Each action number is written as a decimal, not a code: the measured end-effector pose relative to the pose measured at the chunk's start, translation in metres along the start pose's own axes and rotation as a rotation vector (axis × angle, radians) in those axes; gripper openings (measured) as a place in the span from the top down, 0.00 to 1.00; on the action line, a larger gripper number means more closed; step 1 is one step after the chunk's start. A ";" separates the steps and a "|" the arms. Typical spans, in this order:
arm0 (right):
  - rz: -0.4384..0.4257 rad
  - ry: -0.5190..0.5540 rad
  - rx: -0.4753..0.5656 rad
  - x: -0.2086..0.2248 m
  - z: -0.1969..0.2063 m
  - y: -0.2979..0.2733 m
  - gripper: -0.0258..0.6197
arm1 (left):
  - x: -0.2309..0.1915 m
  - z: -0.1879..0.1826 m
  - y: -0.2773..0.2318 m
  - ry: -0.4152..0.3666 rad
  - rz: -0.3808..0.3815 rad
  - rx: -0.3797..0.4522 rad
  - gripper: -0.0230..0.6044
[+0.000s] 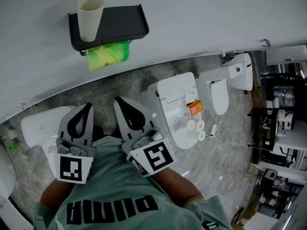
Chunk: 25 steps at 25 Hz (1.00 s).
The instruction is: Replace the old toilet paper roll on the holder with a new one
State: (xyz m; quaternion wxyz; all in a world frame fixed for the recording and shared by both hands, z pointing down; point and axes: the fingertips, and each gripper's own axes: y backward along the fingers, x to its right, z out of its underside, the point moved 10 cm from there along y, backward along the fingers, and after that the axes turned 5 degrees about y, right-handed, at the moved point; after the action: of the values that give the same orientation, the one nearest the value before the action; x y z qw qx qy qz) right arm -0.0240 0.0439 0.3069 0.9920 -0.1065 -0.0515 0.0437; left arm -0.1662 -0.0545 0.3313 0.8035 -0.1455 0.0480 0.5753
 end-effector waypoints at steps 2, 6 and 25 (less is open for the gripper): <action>-0.016 -0.002 0.011 0.004 0.001 0.007 0.95 | 0.008 -0.002 0.003 -0.010 -0.021 -0.003 0.96; -0.019 -0.004 0.083 0.019 -0.007 0.026 0.95 | 0.029 0.001 -0.002 0.001 -0.064 -0.009 0.96; -0.101 -0.062 0.132 0.104 0.031 0.194 0.95 | 0.223 0.042 -0.005 -0.087 -0.130 -0.107 0.96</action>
State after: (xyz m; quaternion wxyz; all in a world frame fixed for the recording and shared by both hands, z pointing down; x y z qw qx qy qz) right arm 0.0610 0.2498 0.3050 0.9957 -0.0366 -0.0846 0.0002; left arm -0.0908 0.1592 0.3175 0.8316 -0.1660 -0.0271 0.5293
